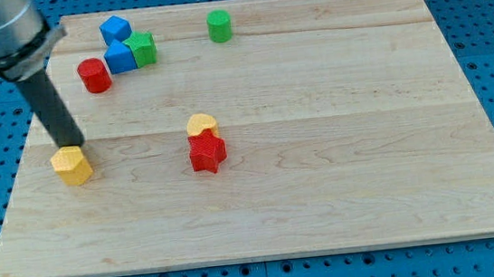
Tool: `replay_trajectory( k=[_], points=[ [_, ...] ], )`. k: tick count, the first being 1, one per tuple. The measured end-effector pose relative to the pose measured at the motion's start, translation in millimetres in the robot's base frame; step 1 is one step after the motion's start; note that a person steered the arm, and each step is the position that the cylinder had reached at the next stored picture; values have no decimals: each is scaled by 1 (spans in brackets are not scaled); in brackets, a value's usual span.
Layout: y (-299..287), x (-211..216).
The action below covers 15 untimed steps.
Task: Push the hexagon into the red star
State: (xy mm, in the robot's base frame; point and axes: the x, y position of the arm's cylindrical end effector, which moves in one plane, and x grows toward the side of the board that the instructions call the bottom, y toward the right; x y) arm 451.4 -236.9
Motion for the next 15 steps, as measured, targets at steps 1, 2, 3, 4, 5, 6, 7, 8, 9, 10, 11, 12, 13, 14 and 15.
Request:
replay_trajectory(
  k=[1,2,3,4,5,6,7,8,9,10,11,12,13,14,15],
  points=[
    [-31,1],
    [-11,25],
    [73,42],
    [122,47],
    [108,83],
    [151,113],
    [174,97],
    [174,86],
    [162,133],
    [109,122],
    [111,101],
    [118,71],
    [125,81],
    [107,70],
    [37,25]
  ],
)
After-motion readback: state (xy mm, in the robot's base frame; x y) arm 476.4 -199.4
